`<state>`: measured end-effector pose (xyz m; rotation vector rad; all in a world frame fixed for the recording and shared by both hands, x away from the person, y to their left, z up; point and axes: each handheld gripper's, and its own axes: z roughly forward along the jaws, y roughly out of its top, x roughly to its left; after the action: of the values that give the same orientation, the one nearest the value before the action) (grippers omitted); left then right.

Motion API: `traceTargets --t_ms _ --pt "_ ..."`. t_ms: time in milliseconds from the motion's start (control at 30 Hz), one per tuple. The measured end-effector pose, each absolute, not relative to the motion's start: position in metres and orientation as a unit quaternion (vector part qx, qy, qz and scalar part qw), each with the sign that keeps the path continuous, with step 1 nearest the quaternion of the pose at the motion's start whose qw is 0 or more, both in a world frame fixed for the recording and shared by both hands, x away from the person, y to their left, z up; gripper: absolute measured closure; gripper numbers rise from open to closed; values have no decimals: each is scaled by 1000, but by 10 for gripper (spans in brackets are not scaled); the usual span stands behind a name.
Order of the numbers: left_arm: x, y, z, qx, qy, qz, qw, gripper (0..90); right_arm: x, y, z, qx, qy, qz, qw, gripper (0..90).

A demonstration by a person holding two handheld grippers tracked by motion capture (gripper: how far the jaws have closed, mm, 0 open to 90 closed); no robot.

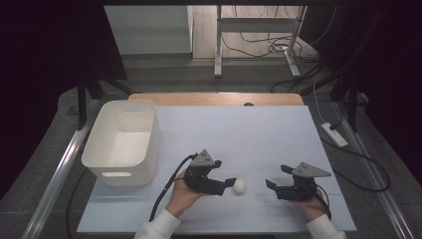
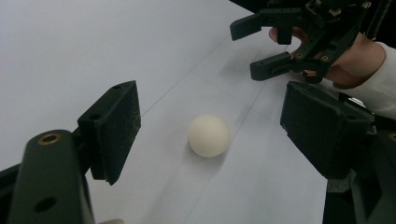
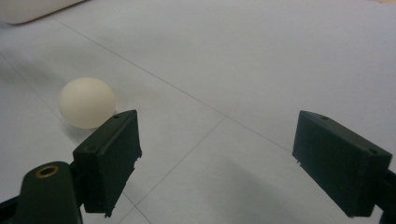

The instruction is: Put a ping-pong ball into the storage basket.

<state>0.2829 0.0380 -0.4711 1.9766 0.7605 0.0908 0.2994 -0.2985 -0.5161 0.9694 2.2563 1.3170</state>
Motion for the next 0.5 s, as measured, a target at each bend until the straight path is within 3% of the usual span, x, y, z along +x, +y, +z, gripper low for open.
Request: traceTargets --t_ms 500 --pt "292 16 -490 845 297 13 444 193 299 -299 -516 343 796 467 175 148"
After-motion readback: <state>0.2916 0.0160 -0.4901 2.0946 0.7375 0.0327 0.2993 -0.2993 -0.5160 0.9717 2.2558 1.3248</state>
